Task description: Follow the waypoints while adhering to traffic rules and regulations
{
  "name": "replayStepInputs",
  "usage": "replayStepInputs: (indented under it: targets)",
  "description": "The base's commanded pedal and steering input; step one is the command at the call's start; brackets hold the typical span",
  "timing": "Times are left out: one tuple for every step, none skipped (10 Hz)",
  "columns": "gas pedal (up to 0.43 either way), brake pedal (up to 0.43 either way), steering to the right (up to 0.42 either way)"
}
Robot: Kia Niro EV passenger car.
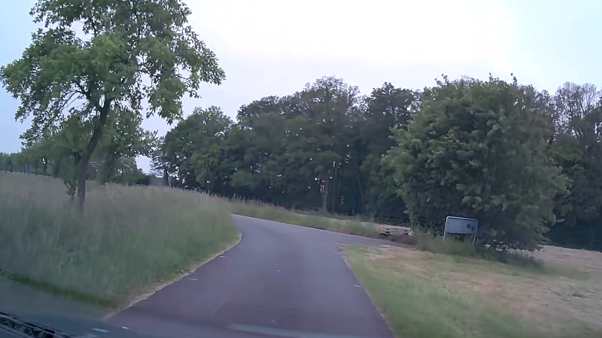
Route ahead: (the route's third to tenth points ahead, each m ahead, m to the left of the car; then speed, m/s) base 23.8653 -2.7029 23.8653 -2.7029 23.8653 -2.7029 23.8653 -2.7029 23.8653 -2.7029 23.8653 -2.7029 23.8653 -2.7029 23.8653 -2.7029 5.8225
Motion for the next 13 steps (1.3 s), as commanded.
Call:
replayStepInputs:
  targets:
    - [0.008,0.000,0.000]
    - [0.000,0.000,0.000]
    - [0.008,0.000,0.001]
    - [0.039,0.000,0.004]
    - [0.047,0.000,0.005]
    - [0.047,0.000,0.005]
    - [0.047,0.000,0.005]
    - [0.047,0.000,0.005]
    - [0.047,0.000,0.005]
    - [0.047,0.000,0.005]
    - [0.047,0.000,0.005]
    - [0.047,0.000,0.005]
    - [0.047,0.000,0.005]
